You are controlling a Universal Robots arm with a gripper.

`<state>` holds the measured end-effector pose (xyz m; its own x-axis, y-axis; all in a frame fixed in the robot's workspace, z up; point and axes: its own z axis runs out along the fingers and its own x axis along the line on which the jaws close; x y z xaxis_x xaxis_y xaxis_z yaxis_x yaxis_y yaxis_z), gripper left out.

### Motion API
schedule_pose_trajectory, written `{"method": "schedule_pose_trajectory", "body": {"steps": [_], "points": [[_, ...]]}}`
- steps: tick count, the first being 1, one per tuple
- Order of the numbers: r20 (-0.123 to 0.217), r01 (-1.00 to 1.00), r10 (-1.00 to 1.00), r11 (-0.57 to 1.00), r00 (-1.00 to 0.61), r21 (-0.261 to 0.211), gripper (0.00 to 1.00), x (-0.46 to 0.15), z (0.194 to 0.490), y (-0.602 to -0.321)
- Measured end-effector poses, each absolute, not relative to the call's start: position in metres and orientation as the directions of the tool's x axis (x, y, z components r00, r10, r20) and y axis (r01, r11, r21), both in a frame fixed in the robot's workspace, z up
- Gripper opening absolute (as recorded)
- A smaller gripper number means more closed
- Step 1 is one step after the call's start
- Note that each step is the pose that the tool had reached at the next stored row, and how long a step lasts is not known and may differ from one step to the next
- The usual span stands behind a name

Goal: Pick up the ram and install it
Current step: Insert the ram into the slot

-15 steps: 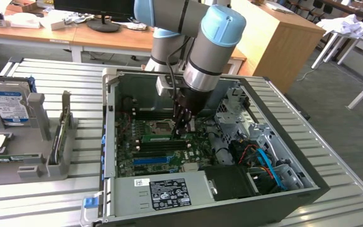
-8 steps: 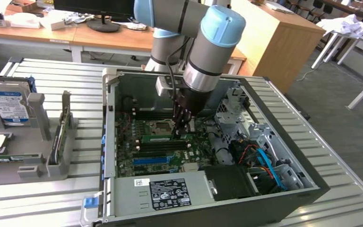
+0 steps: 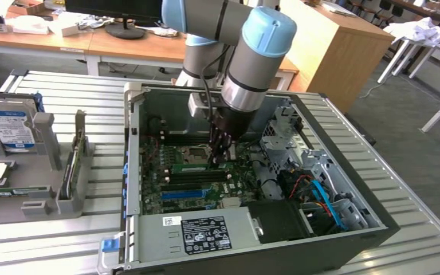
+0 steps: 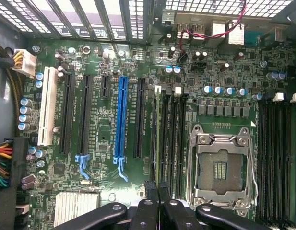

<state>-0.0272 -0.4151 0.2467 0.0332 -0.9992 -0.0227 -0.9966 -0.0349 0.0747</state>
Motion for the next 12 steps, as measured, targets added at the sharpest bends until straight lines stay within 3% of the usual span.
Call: {"method": "schedule_pose_trajectory", "body": {"steps": [12], "points": [[-0.023, -0.997, -0.999, -0.032, 0.03, 0.075, 0.12, -0.0276, 0.2447, -0.415]]}}
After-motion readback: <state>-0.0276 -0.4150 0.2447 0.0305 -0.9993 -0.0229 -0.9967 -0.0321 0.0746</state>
